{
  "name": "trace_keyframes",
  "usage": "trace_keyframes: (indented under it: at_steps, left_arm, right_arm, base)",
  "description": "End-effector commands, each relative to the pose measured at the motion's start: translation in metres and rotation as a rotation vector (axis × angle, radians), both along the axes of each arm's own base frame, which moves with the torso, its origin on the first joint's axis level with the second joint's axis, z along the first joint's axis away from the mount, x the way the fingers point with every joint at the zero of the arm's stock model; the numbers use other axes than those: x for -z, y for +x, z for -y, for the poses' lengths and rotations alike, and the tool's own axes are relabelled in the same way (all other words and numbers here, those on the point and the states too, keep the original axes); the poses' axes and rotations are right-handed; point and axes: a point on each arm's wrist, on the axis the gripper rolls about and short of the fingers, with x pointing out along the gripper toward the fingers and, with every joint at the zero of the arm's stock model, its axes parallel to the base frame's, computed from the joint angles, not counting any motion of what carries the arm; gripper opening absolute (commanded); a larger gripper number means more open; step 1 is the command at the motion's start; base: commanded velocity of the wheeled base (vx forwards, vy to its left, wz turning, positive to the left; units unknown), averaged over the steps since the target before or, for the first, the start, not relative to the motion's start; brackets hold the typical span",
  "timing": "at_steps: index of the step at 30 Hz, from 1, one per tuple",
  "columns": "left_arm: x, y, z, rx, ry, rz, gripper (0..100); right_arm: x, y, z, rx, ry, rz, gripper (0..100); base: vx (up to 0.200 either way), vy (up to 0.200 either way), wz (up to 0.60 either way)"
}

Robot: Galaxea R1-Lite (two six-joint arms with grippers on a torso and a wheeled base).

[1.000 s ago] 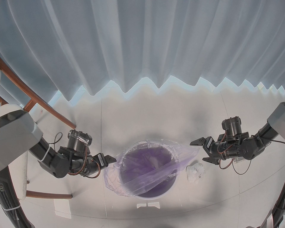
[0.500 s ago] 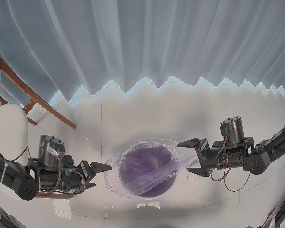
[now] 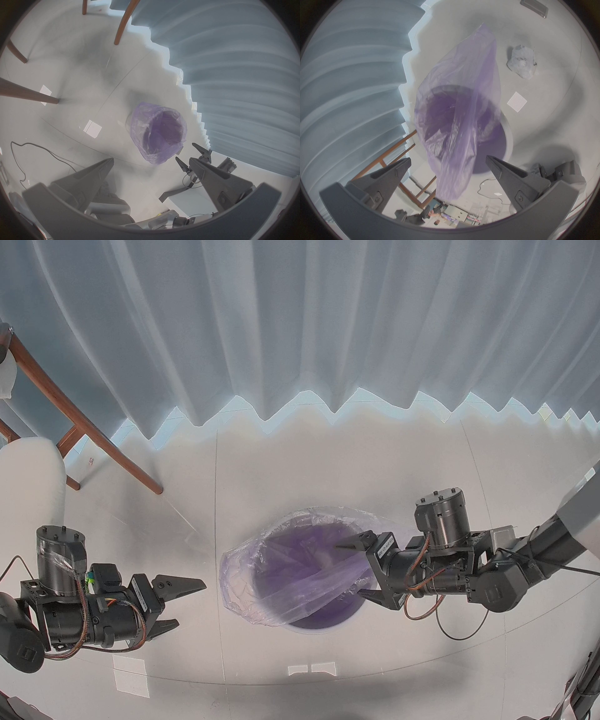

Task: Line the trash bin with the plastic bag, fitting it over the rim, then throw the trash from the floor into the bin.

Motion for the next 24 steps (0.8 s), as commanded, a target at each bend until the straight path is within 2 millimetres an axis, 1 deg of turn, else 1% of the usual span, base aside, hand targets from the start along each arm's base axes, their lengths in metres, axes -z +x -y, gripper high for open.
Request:
trace_keyframes:
  at_steps: [1, 2, 3, 5, 7, 9, 10, 13, 14, 15, 16, 18, 20, 21, 22, 24]
  left_arm:
    - [-0.005, -0.004, 0.001, -0.004, 0.0, 0.029, 100]
    - [-0.007, -0.005, 0.001, -0.006, -0.002, 0.035, 100]
    - [-0.007, -0.006, 0.002, -0.003, -0.005, 0.036, 100]
    - [-0.007, -0.007, 0.004, 0.009, -0.007, 0.035, 100]
    - [-0.006, -0.009, 0.013, 0.056, -0.004, 0.026, 100]
    - [-0.004, -0.008, 0.021, 0.093, 0.0, 0.016, 100]
    - [0.002, -0.005, 0.028, 0.121, 0.017, -0.012, 100]
    - [0.013, 0.004, 0.043, 0.163, 0.041, -0.057, 100]
    - [0.013, 0.004, 0.043, 0.163, 0.041, -0.057, 100]
    - [0.015, 0.007, 0.05, 0.184, 0.046, -0.067, 100]
    - [0.019, 0.01, 0.058, 0.209, 0.055, -0.081, 100]
    - [0.029, 0.015, 0.069, 0.235, 0.074, -0.118, 100]
    - [0.038, 0.022, 0.075, 0.242, 0.089, -0.144, 100]
    - [0.038, 0.022, 0.075, 0.242, 0.089, -0.144, 100]
    - [0.042, 0.026, 0.081, 0.25, 0.095, -0.155, 100]
    - [0.047, 0.031, 0.085, 0.253, 0.106, -0.167, 100]
  right_arm:
    - [0.02, 0.024, -0.005, 0.045, -0.031, -0.016, 100]
    - [0.021, 0.028, -0.006, 0.053, -0.035, -0.015, 100]
    - [0.022, 0.029, -0.006, 0.057, -0.04, -0.019, 0]
    - [0.022, 0.03, -0.005, 0.063, -0.047, -0.027, 0]
    - [0.02, 0.028, -0.004, 0.064, -0.057, -0.04, 0]
    - [0.015, 0.023, -0.003, 0.07, -0.064, -0.03, 0]
    - [0.008, 0.016, 0.001, 0.079, -0.073, -0.024, 0]
    - [0.0, -0.007, 0.009, 0.064, -0.101, -0.032, 0]
    - [0.0, -0.007, 0.009, 0.064, -0.101, -0.032, 0]
    - [-0.003, -0.021, 0.012, 0.041, -0.115, -0.033, 0]
    - [0.0, -0.036, 0.018, 0.019, -0.142, -0.048, 0]
    - [0.011, -0.056, 0.025, -0.011, -0.197, -0.07, 0]
    - [0.023, -0.069, 0.03, -0.021, -0.265, -0.081, 0]
    - [0.024, -0.069, 0.03, -0.022, -0.269, -0.08, 0]
    - [0.032, -0.078, 0.03, -0.029, -0.304, -0.08, 0]
    - [0.041, -0.088, 0.031, -0.045, -0.324, -0.081, 0]
  base:
    - [0.0, 0.0, 0.0]
    - [0.0, 0.0, 0.0]
    - [0.0, 0.0, 0.0]
    - [0.0, 0.0, 0.0]
    - [0.0, 0.0, 0.0]
    - [0.0, 0.0, 0.0]
    - [0.0, 0.0, 0.0]
    - [0.0, 0.0, 0.0]
    - [0.0, 0.0, 0.0]
    - [0.0, 0.0, 0.0]
    - [0.0, 0.0, 0.0]
    - [0.0, 0.0, 0.0]
    - [0.0, 0.0, 0.0]
    - [0.0, 0.0, 0.0]
    - [0.0, 0.0, 0.0]
    - [0.0, 0.0, 0.0]
